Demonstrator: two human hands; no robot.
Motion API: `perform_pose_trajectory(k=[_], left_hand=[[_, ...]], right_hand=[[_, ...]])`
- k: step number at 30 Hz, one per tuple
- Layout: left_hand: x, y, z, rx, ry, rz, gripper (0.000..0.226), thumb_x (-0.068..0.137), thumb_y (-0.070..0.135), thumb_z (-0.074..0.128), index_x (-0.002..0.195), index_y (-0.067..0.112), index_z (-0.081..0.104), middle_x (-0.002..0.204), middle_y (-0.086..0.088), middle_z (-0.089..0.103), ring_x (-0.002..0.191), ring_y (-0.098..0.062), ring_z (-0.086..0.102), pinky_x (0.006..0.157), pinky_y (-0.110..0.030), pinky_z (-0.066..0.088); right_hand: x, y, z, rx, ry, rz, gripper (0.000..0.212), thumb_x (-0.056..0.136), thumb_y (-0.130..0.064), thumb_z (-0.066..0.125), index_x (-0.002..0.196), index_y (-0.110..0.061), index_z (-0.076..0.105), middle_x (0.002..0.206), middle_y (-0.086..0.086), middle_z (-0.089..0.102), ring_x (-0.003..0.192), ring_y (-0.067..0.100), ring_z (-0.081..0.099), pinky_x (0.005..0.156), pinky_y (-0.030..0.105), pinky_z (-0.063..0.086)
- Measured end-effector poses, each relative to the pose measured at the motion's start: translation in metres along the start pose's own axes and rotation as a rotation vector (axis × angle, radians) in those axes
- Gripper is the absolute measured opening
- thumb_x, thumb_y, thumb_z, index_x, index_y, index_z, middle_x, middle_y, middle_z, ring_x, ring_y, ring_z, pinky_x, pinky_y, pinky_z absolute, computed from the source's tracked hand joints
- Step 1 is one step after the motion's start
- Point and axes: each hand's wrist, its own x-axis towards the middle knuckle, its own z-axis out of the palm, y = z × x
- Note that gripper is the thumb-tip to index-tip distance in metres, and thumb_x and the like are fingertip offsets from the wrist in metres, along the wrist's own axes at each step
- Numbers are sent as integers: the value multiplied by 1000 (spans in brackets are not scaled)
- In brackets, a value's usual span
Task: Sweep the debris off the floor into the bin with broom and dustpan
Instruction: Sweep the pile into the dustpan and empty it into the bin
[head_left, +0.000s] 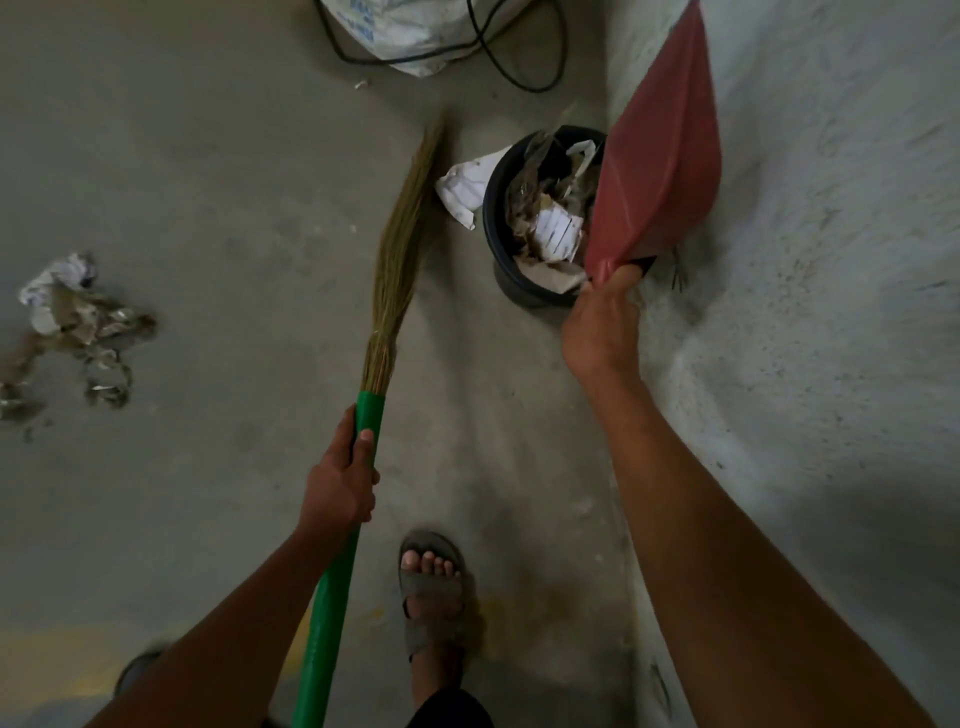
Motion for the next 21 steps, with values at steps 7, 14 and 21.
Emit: perform_pose_trajectory(k=[7, 14, 21], left_hand=[[-2, 6, -17, 17, 3, 25, 56, 110, 50, 38, 164, 45, 24, 89, -16, 67, 57, -24, 61, 46, -31, 52], [-7, 12, -29, 25, -27, 44, 55, 111, 48, 39, 164, 46, 24, 89, -16, 67, 58, -23, 61, 46, -32, 53], [-6, 12, -30, 35, -48, 62, 54, 111, 49, 40, 163, 48, 25, 87, -16, 67, 57, -23, 60, 47, -33, 53]], right_hand=[[-35, -13, -76, 38, 32, 22, 33, 114, -28, 43, 143, -12, 36, 99, 8, 57, 62, 6, 50, 46, 11, 34], [-5, -27, -132, -104, 10, 72, 37, 112, -25, 47, 142, -3, 41, 139, 29, 53, 118, 43, 61, 92, 45, 54], [31, -37, -118, -30, -109, 104, 40, 109, -29, 47, 142, -9, 40, 136, 24, 54, 111, 39, 67, 79, 48, 61]])
